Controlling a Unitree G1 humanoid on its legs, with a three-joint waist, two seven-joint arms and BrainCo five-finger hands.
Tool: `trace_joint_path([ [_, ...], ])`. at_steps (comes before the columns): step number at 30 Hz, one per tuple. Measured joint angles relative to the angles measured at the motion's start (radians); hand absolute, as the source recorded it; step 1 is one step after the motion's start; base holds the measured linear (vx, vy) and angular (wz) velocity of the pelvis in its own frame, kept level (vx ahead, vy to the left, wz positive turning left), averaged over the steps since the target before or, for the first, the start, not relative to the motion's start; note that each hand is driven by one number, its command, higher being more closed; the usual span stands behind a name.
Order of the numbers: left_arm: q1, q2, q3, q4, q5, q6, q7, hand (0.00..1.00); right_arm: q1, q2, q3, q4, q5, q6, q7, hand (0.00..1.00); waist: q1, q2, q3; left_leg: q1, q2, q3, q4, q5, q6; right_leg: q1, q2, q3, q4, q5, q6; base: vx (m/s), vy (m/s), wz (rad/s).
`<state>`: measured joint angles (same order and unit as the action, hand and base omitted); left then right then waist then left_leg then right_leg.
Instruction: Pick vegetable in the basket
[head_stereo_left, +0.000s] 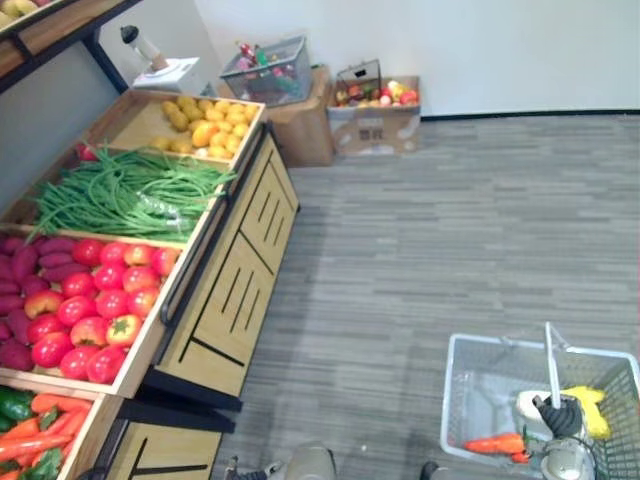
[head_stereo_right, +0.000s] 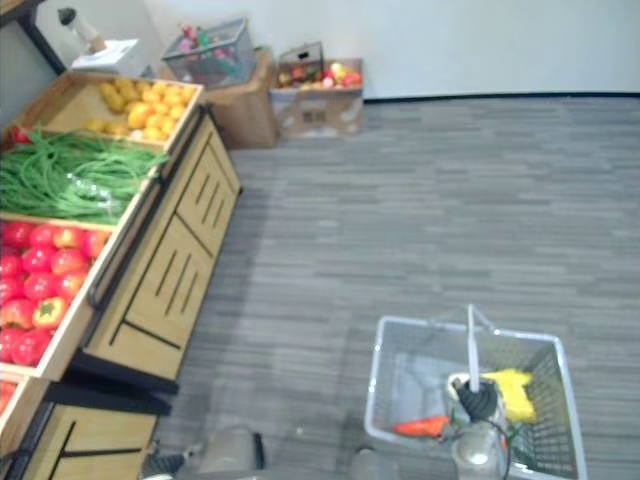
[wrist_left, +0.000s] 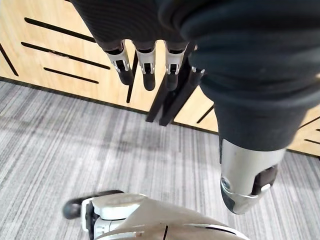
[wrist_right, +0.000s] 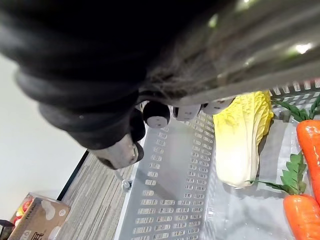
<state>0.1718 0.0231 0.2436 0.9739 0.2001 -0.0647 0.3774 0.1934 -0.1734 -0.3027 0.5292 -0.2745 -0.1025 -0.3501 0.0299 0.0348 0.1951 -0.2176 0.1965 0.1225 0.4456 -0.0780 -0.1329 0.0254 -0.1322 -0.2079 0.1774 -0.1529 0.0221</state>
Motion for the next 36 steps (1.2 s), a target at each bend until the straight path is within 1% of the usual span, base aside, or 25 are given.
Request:
trace_joint_path([
  [1, 0.001, -0.002, -0.001, 0.001, 0.004, 0.002, 0.000, 0.00, 0.002, -0.002, -0.003, -0.001, 0.000, -0.001, -0.001, 1.00, 0.000, 0.002, -0.001, 0.022, -0.021, 0.006, -0.139, 0.034, 0.013, 0.003, -0.004, 0.000, 0.000, 0.000, 0.005, 0.15, 0.164, -0.23],
  [2, 0.006, -0.006, -0.001, 0.002, 0.005, 0.002, 0.000, 0.00, 0.009, -0.007, -0.003, -0.001, 0.000, -0.001, -0.001, 1.00, 0.000, 0.009, -0.006, 0.038, -0.031, 0.003, -0.239, 0.137, 0.016, 0.012, -0.001, 0.007, -0.002, -0.009, 0.031, 0.16, 0.184, -0.24],
  [3, 0.010, -0.009, -0.001, 0.002, 0.009, 0.002, 0.000, 0.00, 0.010, -0.008, -0.004, 0.000, 0.000, -0.001, -0.001, 1.00, 0.000, 0.015, -0.009, 0.042, -0.031, 0.003, -0.258, 0.165, 0.014, 0.017, 0.004, 0.013, -0.003, -0.015, 0.044, 0.17, 0.222, -0.12],
  [4, 0.011, -0.002, -0.003, 0.007, 0.021, 0.004, -0.001, 0.00, 0.017, 0.005, -0.001, 0.020, -0.001, -0.002, -0.001, 1.00, -0.002, 0.012, -0.035, 0.070, -0.044, -0.001, -0.297, 0.113, 0.020, 0.020, -0.004, 0.020, -0.009, -0.021, 0.064, 0.19, 0.278, 0.01],
  [5, 0.010, 0.018, -0.013, 0.003, 0.023, 0.003, -0.002, 0.00, 0.025, 0.022, -0.001, 0.031, -0.001, -0.004, -0.001, 1.00, -0.001, -0.014, -0.048, 0.080, -0.064, 0.006, -0.333, 0.107, 0.028, 0.017, -0.022, 0.023, -0.026, -0.017, 0.075, 0.17, 0.264, 0.03],
  [6, 0.010, 0.021, -0.014, 0.003, 0.035, 0.003, -0.005, 0.00, 0.025, 0.029, -0.001, 0.036, -0.001, -0.004, 0.002, 1.00, 0.000, -0.026, -0.051, 0.085, -0.073, 0.009, -0.348, 0.107, 0.028, 0.017, -0.030, 0.024, -0.035, -0.013, 0.082, 0.13, 0.228, -0.02],
  [7, 0.010, 0.031, -0.023, 0.004, 0.052, 0.007, -0.010, 0.00, 0.023, 0.042, -0.001, 0.038, -0.001, -0.003, 0.005, 1.00, 0.000, -0.044, -0.056, 0.098, -0.093, 0.019, -0.378, 0.112, 0.038, 0.017, -0.046, 0.026, -0.044, -0.008, 0.091, 0.07, 0.142, -0.10],
  [8, 0.012, 0.045, -0.040, 0.006, 0.059, 0.010, -0.011, 0.00, 0.026, 0.043, -0.001, 0.041, -0.002, -0.003, 0.008, 1.00, 0.001, -0.053, -0.062, 0.122, -0.113, 0.033, -0.412, 0.120, 0.049, 0.019, -0.060, 0.032, -0.048, -0.005, 0.096, 0.06, 0.129, -0.15],
  [9, 0.013, 0.048, -0.048, 0.008, 0.059, 0.010, -0.011, 0.00, 0.026, 0.042, -0.001, 0.047, -0.002, -0.003, 0.008, 1.00, 0.001, -0.054, -0.064, 0.137, -0.122, 0.037, -0.430, 0.125, 0.057, 0.021, -0.068, 0.039, -0.050, -0.004, 0.100, 0.04, 0.117, -0.25],
  [10, 0.013, 0.054, -0.064, 0.015, 0.062, 0.010, -0.012, 0.00, 0.023, 0.039, -0.002, 0.065, -0.003, -0.004, 0.009, 1.00, 0.000, -0.055, -0.069, 0.164, -0.142, 0.051, -0.468, 0.133, 0.068, 0.023, -0.086, 0.051, -0.050, -0.005, 0.125, 0.03, 0.118, -0.23],
  [13, 0.012, 0.061, -0.092, 0.024, 0.091, 0.010, -0.027, 0.00, 0.027, 0.037, -0.009, 0.082, -0.003, -0.002, 0.010, 1.00, -0.003, -0.058, -0.073, 0.204, -0.189, 0.062, -0.538, 0.144, 0.090, 0.014, -0.130, 0.057, -0.029, -0.024, 0.143, 0.03, 0.111, -0.06],
  [15, 0.011, 0.067, -0.103, 0.030, 0.091, 0.009, -0.033, 0.00, 0.020, 0.037, -0.014, 0.105, -0.003, 0.005, 0.012, 1.00, -0.003, -0.063, -0.072, 0.213, -0.207, 0.060, -0.546, 0.131, 0.102, 0.004, -0.151, 0.060, 0.024, -0.034, 0.140, 0.06, 0.104, -0.01],
  [16, 0.012, 0.073, -0.106, 0.047, 0.091, 0.011, -0.037, 0.00, -0.002, 0.039, -0.011, 0.139, -0.003, 0.009, 0.017, 1.00, 0.000, -0.063, -0.072, 0.220, -0.201, 0.063, -0.547, 0.127, 0.104, -0.038, -0.149, 0.069, 0.113, -0.024, 0.127, 0.07, 0.083, -0.08],
  [18, 0.015, 0.083, -0.114, 0.068, 0.091, 0.014, -0.045, 0.00, -0.040, 0.039, -0.012, 0.170, 0.000, 0.013, 0.020, 1.00, -0.001, -0.061, -0.071, 0.231, -0.171, 0.059, -0.547, 0.125, 0.104, -0.082, -0.124, 0.090, 0.203, 0.024, 0.107, 0.06, 0.028, -0.09],
  [19, 0.017, 0.090, -0.113, 0.070, 0.091, 0.021, -0.048, 0.00, -0.056, 0.040, -0.010, 0.189, 0.000, 0.013, 0.021, 1.00, 0.001, -0.044, -0.071, 0.239, -0.138, 0.059, -0.546, 0.120, 0.107, -0.105, -0.101, 0.103, 0.230, 0.043, 0.087, 0.05, -0.014, -0.09],
  [20, 0.019, 0.093, -0.111, 0.071, 0.092, 0.023, -0.049, 0.00, -0.063, 0.044, -0.010, 0.195, 0.000, 0.013, 0.022, 1.00, 0.001, -0.045, -0.071, 0.239, -0.127, 0.059, -0.546, 0.118, 0.104, -0.107, -0.090, 0.103, 0.209, 0.034, 0.076, 0.05, -0.045, -0.08],
  [21, 0.019, 0.105, -0.107, 0.071, 0.094, 0.025, -0.048, 0.00, -0.079, 0.056, -0.005, 0.195, 0.000, 0.009, 0.022, 1.00, 0.001, -0.077, -0.065, 0.237, -0.117, 0.057, -0.547, 0.115, 0.098, -0.109, -0.076, 0.108, 0.130, 0.031, 0.072, 0.03, -0.052, 0.02],
  [22, 0.018, 0.113, -0.105, 0.072, 0.095, 0.026, -0.049, 0.00, -0.084, 0.058, -0.003, 0.196, 0.000, 0.009, 0.022, 1.00, 0.000, -0.090, -0.066, 0.236, -0.117, 0.053, -0.546, 0.115, 0.092, -0.109, -0.072, 0.113, 0.099, 0.035, 0.078, 0.05, -0.101, 0.10],
  [23, 0.017, 0.124, -0.099, 0.072, 0.098, 0.029, -0.049, 0.00, -0.081, 0.060, -0.004, 0.198, 0.000, 0.008, 0.022, 1.00, -0.001, -0.115, -0.067, 0.235, -0.122, 0.048, -0.546, 0.114, 0.080, -0.108, -0.065, 0.128, 0.044, 0.057, 0.098, 0.06, -0.143, 0.18],
  [24, 0.016, 0.128, -0.099, 0.072, 0.099, 0.029, -0.050, 0.00, -0.079, 0.060, -0.006, 0.199, 0.000, 0.007, 0.021, 1.00, -0.003, -0.129, -0.070, 0.235, -0.132, 0.040, -0.546, 0.115, 0.072, -0.108, -0.065, 0.131, 0.026, 0.071, 0.111, 0.11, -0.203, 0.40],
  [25, 0.008, 0.128, -0.095, 0.080, 0.101, 0.031, -0.050, 0.00, -0.072, 0.057, -0.018, 0.217, 0.000, 0.004, 0.017, 1.00, -0.005, -0.136, -0.074, 0.234, -0.140, 0.019, -0.547, 0.118, 0.058, -0.091, -0.077, 0.107, 0.013, 0.042, 0.137, 0.14, -0.201, 0.43],
  [27, 0.002, 0.104, -0.072, 0.090, 0.100, 0.030, -0.050, 0.00, -0.075, 0.053, -0.046, 0.250, 0.002, 0.006, 0.010, 1.00, -0.003, -0.106, -0.082, 0.231, -0.116, 0.000, -0.547, 0.121, 0.044, -0.071, -0.054, 0.078, -0.027, 0.032, 0.128, 0.12, -0.149, 0.31],
  [29, 0.008, 0.058, -0.036, 0.103, 0.093, 0.031, -0.057, 0.00, -0.074, 0.054, -0.052, 0.276, 0.018, 0.008, 0.011, 1.00, 0.000, -0.062, -0.090, 0.218, -0.092, -0.020, -0.547, 0.126, 0.033, -0.049, -0.022, 0.049, -0.059, 0.035, 0.121, 0.15, -0.129, 0.22],
  [31, 0.013, 0.049, -0.032, 0.103, 0.084, 0.030, -0.061, 0.00, -0.057, 0.060, -0.052, 0.283, 0.020, 0.010, 0.011, 1.00, -0.003, -0.040, -0.098, 0.222, -0.076, -0.037, -0.547, 0.124, 0.027, -0.018, -0.005, 0.020, -0.080, 0.037, 0.118, 0.16, -0.116, 0.36],
  [36, 0.010, 0.049, -0.014, 0.100, 0.078, 0.028, -0.068, 0.00, -0.051, 0.065, -0.053, 0.314, 0.053, 0.008, 0.013, 1.00, -0.005, -0.048, -0.098, 0.238, -0.058, -0.041, -0.544, 0.122, 0.020, 0.011, 0.018, 0.009, -0.098, 0.037, 0.118, 0.09, -0.057, 0.06],
])
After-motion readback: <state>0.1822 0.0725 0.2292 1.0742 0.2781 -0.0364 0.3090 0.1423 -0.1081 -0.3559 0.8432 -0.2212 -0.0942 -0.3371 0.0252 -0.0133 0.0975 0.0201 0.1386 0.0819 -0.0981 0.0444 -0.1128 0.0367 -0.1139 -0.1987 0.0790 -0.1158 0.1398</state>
